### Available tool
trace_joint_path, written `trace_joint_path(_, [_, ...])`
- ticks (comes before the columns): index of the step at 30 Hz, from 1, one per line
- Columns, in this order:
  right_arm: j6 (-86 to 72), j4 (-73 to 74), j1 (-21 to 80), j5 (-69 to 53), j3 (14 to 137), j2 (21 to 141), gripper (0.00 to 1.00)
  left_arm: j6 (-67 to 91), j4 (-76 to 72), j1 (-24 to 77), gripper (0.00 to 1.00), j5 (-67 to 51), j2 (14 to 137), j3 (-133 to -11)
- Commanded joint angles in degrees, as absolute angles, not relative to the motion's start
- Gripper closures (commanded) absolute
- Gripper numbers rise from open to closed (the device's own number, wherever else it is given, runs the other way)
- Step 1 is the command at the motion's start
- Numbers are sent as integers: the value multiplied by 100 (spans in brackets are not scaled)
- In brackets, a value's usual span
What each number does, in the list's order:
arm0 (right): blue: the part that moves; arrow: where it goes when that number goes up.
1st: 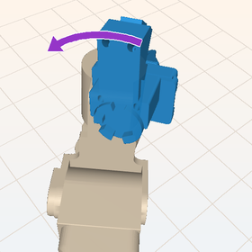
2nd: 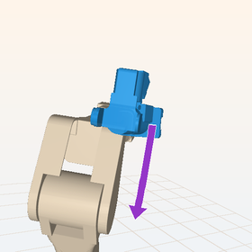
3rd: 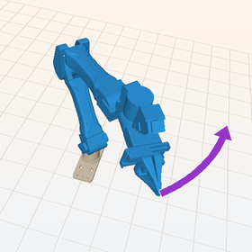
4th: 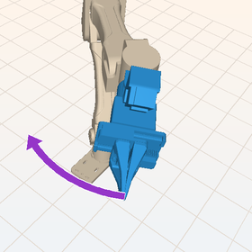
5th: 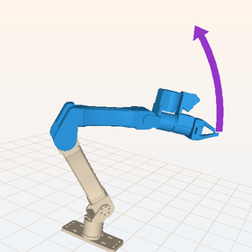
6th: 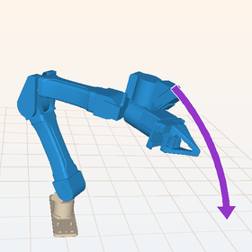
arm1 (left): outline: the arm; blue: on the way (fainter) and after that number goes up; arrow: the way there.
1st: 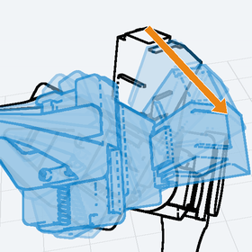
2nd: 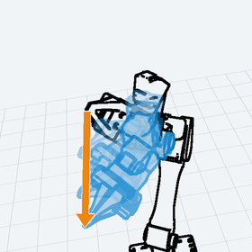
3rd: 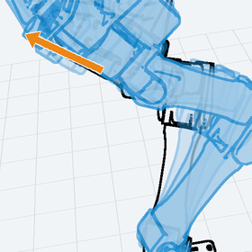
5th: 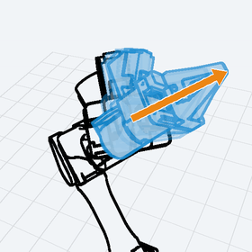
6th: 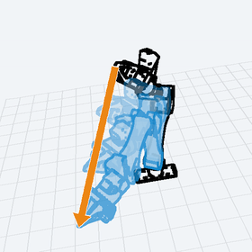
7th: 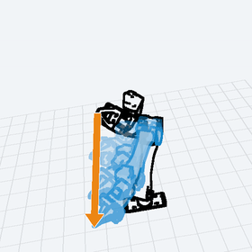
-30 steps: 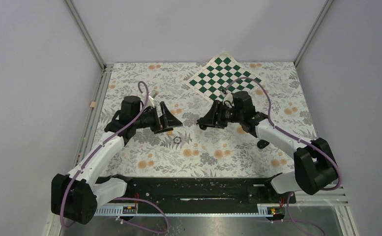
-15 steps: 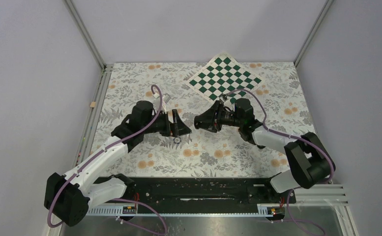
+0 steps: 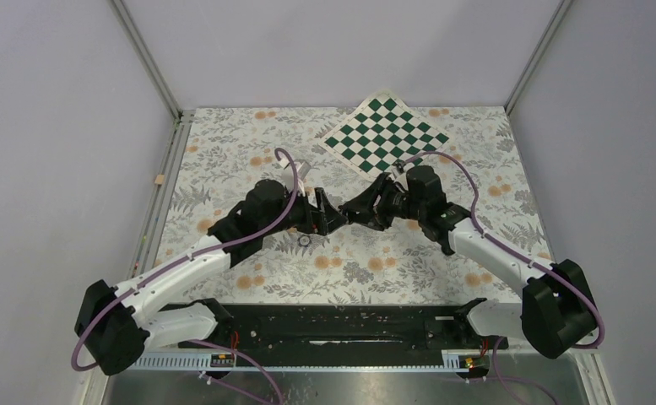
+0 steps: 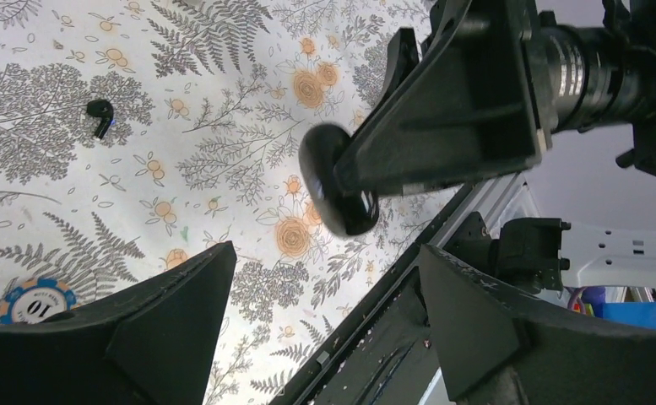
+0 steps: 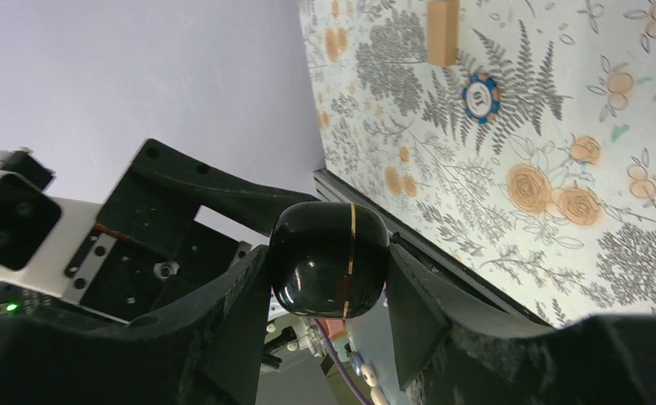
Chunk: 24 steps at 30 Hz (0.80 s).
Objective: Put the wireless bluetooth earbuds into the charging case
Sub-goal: Pass from the right arm to the left
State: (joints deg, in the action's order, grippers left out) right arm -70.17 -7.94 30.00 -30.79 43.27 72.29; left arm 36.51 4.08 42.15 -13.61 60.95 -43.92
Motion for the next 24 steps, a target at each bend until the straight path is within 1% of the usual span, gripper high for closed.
trace_joint_path(1, [-6864, -376, 3173, -2788, 4592, 7049, 67, 3746, -261, 4366, 20, -1119, 6496, -4795])
trace_joint_path(6, [-6874, -306, 3285, -2679, 4621, 6980, 68, 3770, -349, 4417, 28, -1118, 6732, -4910])
trace_joint_path(11, [-6945, -363, 3334, -2633, 4573, 6948, 68, 3799, -398, 4418, 38, -1113, 6749, -4912])
trace_joint_path(18, [-7037, -459, 3366, -2600, 4588, 6937, 68, 3797, -342, 4427, 42, -1310, 6821, -4889])
trace_joint_path(20, [-7048, -457, 3365, -2573, 4585, 6930, 68, 3781, -307, 4435, 39, -1348, 6821, -4900])
trace_joint_path(22, [-7129, -529, 3366, -2554, 4544, 6920, 68, 3727, -252, 4437, 31, -1355, 6808, -4912])
trace_joint_path(23, [-7192, -580, 3361, -2558, 4507, 6917, 68, 3715, -253, 4433, 24, -1377, 6796, -4906])
trace_joint_path(24, [-7241, -654, 3357, -2564, 4468, 6923, 68, 3687, -270, 4442, 21, -1393, 6760, -4878])
